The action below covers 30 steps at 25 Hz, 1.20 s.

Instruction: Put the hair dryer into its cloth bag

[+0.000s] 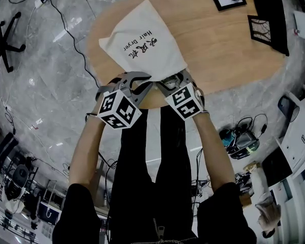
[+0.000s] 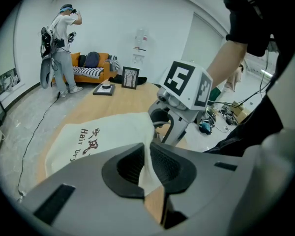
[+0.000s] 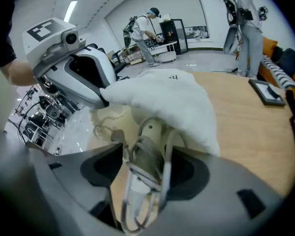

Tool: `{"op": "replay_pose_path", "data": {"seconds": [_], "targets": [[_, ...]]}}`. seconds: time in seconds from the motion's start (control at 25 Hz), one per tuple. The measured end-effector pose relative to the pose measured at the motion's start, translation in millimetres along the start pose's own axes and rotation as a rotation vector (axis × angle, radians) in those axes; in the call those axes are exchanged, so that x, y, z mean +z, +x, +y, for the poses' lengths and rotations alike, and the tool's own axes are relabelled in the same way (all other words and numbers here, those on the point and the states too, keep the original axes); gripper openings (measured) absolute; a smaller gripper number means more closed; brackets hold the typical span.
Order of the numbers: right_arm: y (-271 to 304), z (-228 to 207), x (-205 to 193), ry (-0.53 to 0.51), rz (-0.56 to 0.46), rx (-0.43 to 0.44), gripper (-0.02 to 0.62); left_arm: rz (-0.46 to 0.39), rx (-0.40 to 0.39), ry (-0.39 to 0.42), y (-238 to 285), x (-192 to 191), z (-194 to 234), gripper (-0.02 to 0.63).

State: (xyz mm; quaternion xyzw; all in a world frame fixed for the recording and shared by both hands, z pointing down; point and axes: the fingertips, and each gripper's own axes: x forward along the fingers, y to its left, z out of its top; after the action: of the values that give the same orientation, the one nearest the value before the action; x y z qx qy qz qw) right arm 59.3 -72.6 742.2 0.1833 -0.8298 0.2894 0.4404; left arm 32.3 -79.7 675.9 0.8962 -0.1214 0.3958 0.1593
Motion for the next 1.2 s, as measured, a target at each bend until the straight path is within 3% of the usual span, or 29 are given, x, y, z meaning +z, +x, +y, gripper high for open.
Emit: {"op": "replay_pose_path", "data": {"seconds": [0.24, 0.68, 0.76, 1.0, 1.12, 1.2], "targets": [[-19, 0, -14, 0.033, -0.022, -0.071, 0.302, 0.0, 0.007, -0.017, 2, -1, -1, 0.043], [-15, -4, -84, 0.172, 0.048, -0.269, 0.297, 0.046, -0.013, -0.035, 19, -12, -5, 0.043], [-9, -3, -85, 0.177, 0.075, -0.263, 0.282, 0.051, -0.018, -0.033, 20, -14, -6, 0.043], [2, 8, -81, 0.11, 0.175, -0.117, 0.195, 0.029, -0.019, -0.045, 18, -12, -7, 0.043], [-2, 13, -72, 0.037, 0.167, -0.103, 0.123, 0.024, -0.024, -0.044, 17, -11, -9, 0.043], [-4, 14, -64, 0.02, 0.15, -0.118, 0.11, 0.024, -0.024, -0.043, 17, -12, -10, 0.043]]}}
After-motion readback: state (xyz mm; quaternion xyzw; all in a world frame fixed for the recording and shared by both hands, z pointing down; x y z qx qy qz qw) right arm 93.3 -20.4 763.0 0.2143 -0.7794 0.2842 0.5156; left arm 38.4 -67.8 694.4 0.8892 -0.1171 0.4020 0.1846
